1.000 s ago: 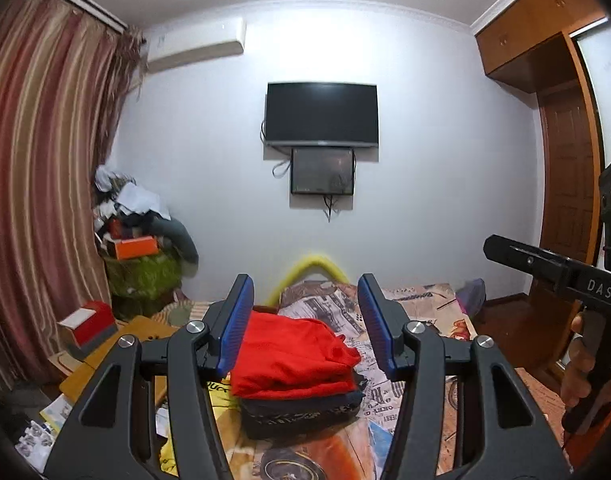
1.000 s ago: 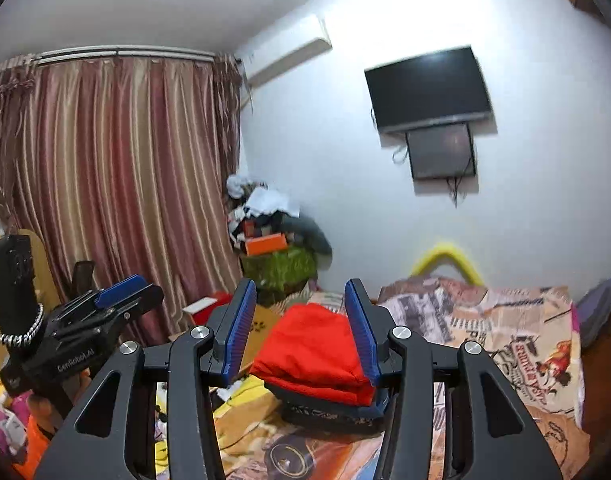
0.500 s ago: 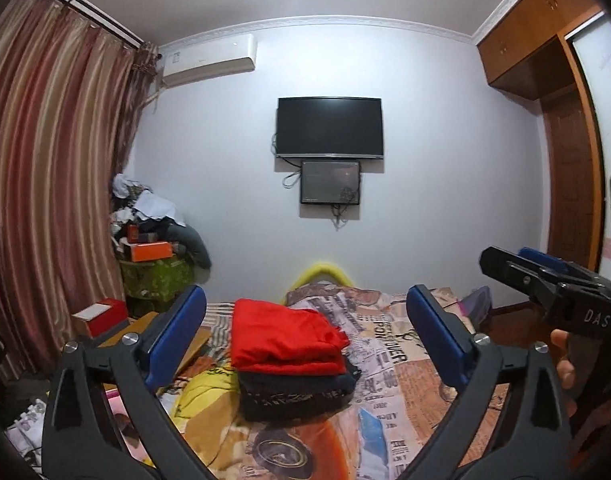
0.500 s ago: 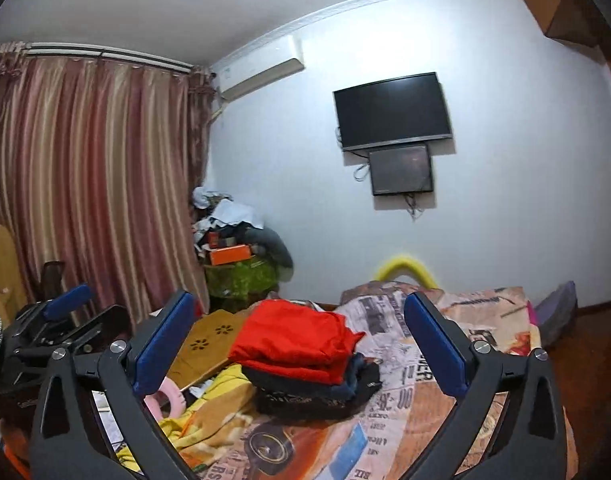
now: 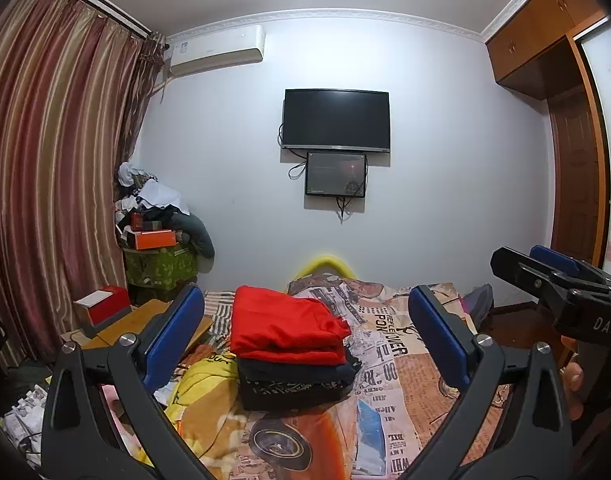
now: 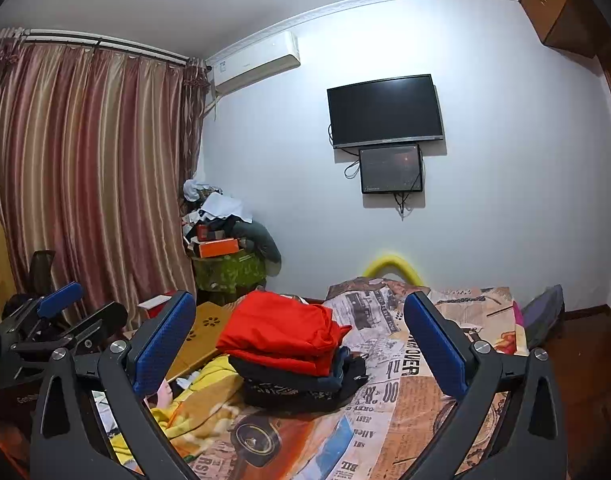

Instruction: Fold large clothes

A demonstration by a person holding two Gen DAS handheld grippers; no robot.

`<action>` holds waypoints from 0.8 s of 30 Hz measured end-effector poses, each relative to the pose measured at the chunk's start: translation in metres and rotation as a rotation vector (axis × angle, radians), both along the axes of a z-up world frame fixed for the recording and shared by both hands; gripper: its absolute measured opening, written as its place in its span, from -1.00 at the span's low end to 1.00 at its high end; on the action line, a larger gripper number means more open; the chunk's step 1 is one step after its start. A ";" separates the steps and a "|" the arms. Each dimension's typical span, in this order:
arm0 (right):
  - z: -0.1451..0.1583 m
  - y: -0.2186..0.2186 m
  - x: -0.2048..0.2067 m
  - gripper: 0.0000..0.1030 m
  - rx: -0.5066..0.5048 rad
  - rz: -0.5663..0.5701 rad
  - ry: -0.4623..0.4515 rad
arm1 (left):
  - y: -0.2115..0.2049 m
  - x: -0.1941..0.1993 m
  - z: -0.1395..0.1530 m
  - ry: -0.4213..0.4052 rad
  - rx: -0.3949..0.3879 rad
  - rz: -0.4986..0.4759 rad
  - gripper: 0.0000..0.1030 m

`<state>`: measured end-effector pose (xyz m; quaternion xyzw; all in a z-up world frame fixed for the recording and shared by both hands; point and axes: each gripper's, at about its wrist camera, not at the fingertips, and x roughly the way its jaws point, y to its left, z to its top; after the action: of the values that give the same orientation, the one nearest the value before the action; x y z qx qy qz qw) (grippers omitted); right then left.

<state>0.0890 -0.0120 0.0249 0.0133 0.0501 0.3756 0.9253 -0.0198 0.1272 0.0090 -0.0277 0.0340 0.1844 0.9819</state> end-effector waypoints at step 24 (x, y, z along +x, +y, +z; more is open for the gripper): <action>-0.007 0.000 -0.008 1.00 -0.037 0.000 0.000 | 0.002 0.003 0.000 0.009 -0.013 0.007 0.99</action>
<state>0.0814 -0.0124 0.0184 -0.0037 0.0572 0.3744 0.9255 -0.0169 0.1293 0.0095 -0.0333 0.0393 0.1878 0.9809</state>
